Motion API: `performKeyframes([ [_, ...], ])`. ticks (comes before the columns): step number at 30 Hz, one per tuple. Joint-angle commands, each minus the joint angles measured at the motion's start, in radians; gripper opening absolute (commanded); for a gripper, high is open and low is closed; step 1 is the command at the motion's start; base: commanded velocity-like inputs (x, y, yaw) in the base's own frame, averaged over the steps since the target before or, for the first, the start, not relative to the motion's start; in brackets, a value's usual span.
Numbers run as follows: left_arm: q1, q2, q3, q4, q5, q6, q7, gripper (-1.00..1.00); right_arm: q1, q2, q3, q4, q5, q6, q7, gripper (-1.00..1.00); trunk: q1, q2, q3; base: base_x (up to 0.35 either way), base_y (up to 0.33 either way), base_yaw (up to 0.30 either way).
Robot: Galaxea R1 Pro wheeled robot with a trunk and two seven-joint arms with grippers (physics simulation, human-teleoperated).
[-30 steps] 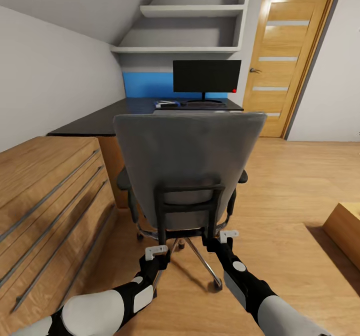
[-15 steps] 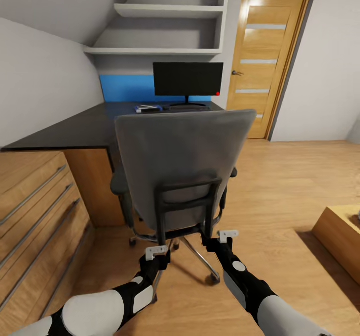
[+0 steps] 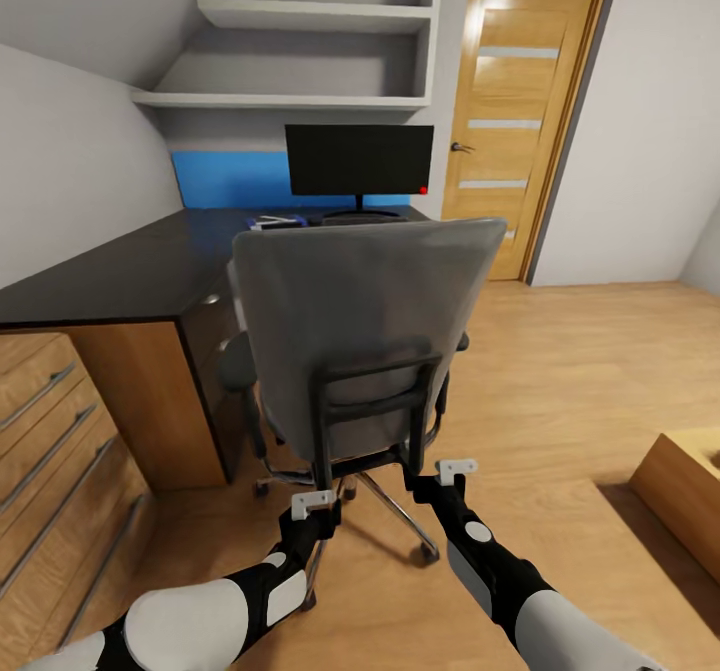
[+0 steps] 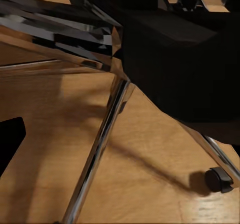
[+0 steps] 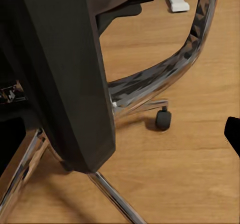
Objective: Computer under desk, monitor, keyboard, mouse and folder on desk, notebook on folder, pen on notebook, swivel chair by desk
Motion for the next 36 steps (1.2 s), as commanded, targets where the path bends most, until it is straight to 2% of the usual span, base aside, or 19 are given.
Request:
performKeyframes([
  [1,-0.001,0.0,0.01,-0.001,0.005,-0.005,0.008,1.0,-0.001,-0.001,0.006,0.001,-0.009,-0.005,-0.008,1.0,0.0,0.0,-0.001,0.333,0.013,-0.002],
  [25,-0.001,0.0,0.011,0.0,0.007,-0.005,0.011,1.0,-0.001,-0.001,0.006,0.0,-0.008,-0.004,-0.009,1.0,0.0,0.0,-0.001,0.333,0.029,0.0],
  [29,-0.001,0.0,0.013,0.003,0.01,-0.006,0.012,1.0,-0.001,0.017,0.005,0.002,-0.006,-0.013,-0.015,1.0,0.0,0.0,-0.001,0.321,0.0,0.0],
  [36,-0.001,0.008,0.006,0.003,0.009,-0.006,0.012,1.0,-0.001,0.009,0.008,0.002,-0.006,-0.019,-0.014,1.0,0.0,0.0,-0.001,0.321,0.0,0.0],
])
